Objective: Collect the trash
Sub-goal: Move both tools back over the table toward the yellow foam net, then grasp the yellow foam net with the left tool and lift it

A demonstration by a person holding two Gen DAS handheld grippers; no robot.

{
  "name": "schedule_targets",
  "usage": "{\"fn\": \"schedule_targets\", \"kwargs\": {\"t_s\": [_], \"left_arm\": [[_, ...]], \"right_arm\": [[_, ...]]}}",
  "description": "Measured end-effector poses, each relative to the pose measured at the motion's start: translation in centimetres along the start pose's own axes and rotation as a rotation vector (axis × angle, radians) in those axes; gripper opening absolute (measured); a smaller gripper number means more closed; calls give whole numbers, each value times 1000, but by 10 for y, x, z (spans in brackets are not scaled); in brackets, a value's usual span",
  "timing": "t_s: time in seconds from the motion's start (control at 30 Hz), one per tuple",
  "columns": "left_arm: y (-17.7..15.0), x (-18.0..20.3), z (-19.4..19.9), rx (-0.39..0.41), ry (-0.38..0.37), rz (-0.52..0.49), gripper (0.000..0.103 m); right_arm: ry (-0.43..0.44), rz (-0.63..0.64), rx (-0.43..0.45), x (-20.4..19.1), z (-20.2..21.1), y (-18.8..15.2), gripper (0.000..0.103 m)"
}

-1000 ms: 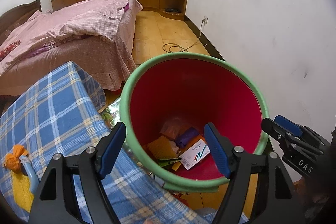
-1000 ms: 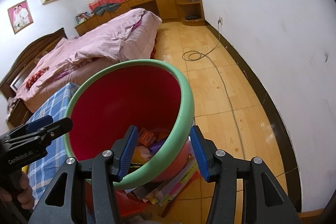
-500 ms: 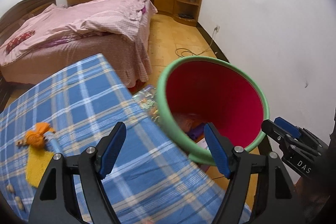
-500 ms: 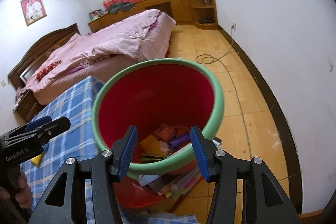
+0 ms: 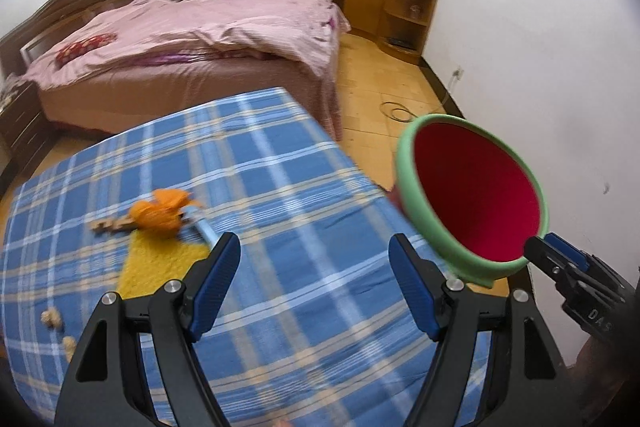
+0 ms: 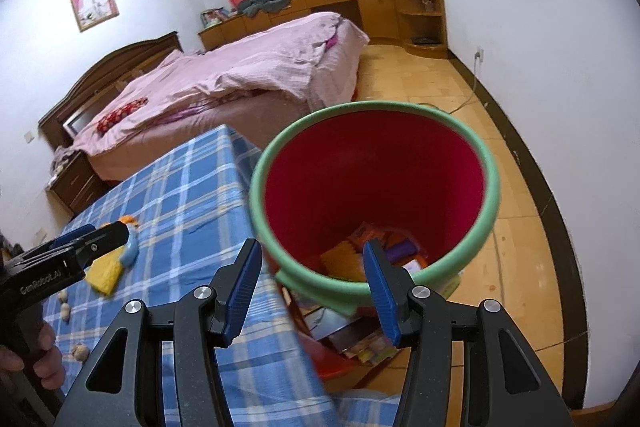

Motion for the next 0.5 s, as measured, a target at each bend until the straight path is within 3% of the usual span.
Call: {"fn": "schedule_targets", "kwargs": {"t_s": [0.5], "left_arm": [[-29, -91, -35, -77, 184, 71, 76]], "right_arm": [[48, 33, -85, -34, -30, -20, 59]]}}
Point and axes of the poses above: each gripper's, at about its wrist camera, not at the fingertips, and z roughly against the way its jaws point, x to its right, y to its top, the point moved 5 cm from there along -z, roughly the way its jaws point, and after that the axes turned 14 degrees about y, right-handed, at the moved point
